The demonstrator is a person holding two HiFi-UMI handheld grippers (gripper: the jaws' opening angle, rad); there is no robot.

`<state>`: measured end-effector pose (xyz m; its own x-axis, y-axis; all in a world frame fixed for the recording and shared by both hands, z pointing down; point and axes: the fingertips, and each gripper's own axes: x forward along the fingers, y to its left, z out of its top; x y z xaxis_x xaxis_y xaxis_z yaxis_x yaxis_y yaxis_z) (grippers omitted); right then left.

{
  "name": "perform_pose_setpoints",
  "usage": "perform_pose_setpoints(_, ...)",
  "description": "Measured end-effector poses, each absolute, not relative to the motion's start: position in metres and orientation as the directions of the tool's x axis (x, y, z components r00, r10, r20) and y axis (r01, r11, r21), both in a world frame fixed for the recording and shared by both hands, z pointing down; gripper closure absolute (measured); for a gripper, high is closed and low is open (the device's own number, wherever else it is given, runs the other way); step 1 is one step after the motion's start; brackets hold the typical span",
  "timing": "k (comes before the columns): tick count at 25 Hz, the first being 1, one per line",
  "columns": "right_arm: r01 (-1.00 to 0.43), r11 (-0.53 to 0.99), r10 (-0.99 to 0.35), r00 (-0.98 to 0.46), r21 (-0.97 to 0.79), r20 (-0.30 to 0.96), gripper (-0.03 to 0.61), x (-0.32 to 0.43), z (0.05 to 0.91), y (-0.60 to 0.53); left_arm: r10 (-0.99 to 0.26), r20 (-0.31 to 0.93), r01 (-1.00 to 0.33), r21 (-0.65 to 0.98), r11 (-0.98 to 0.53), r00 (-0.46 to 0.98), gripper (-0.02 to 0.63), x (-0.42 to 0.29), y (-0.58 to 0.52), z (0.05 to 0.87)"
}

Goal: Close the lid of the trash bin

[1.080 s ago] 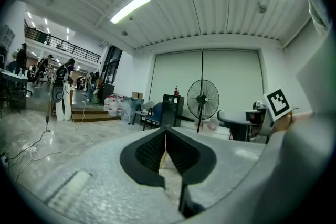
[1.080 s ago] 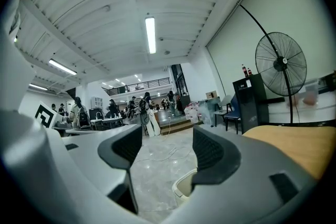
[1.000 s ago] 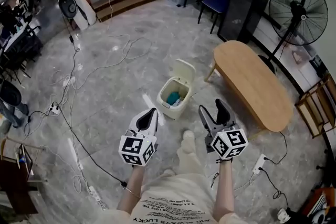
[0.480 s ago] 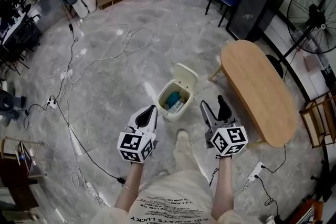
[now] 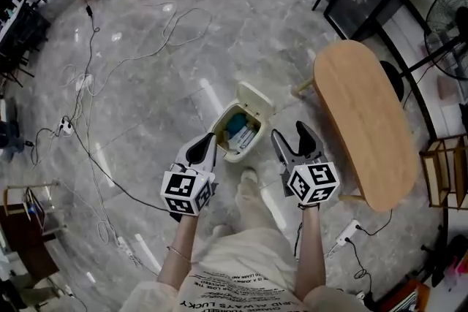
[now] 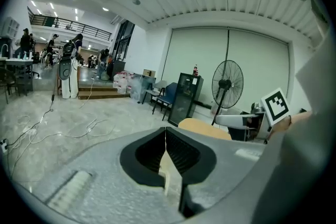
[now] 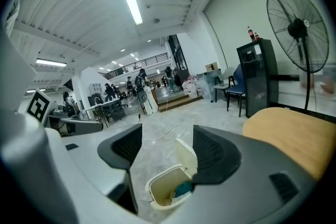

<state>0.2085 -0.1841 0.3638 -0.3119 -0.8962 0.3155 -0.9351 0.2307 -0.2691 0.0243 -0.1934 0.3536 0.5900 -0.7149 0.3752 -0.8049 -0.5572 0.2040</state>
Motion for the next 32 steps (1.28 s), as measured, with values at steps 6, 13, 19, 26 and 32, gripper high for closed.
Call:
perform_pose_setpoints(6, -0.931, 0.247, -0.856, -0.339, -0.267, 0.391, 0.291, 0.221, 0.407, -0.23, -0.706, 0.446, -0.832, 0.217, -0.511, 0.55, 0.591, 0.036, -0.226, 0.39)
perform_pose_setpoints(13, -0.93, 0.296, -0.801, -0.366, -0.218, 0.473, 0.291, 0.224, 0.451, -0.283, -0.688, 0.514, -0.856, 0.246, -0.454, 0.512, 0.591, 0.038, -0.256, 0.432)
perform_pose_setpoints(19, -0.918, 0.347, -0.754, -0.394, -0.189, 0.527, 0.291, 0.221, 0.492, -0.303, -0.652, 0.557, -0.854, 0.26, -0.451, 0.514, 0.591, 0.043, -0.267, 0.467)
perform_pose_setpoints(26, -0.907, 0.385, -0.698, -0.408, -0.172, 0.588, 0.292, 0.208, 0.544, -0.308, -0.613, 0.608, -0.86, 0.289, -0.421, 0.504, 0.591, 0.043, -0.262, 0.509)
perform_pose_setpoints(32, -0.897, 0.426, -0.671, -0.403, -0.122, 0.622, 0.293, 0.199, 0.569, -0.315, -0.598, 0.619, -0.858, 0.31, -0.41, 0.509, 0.591, 0.043, -0.265, 0.532)
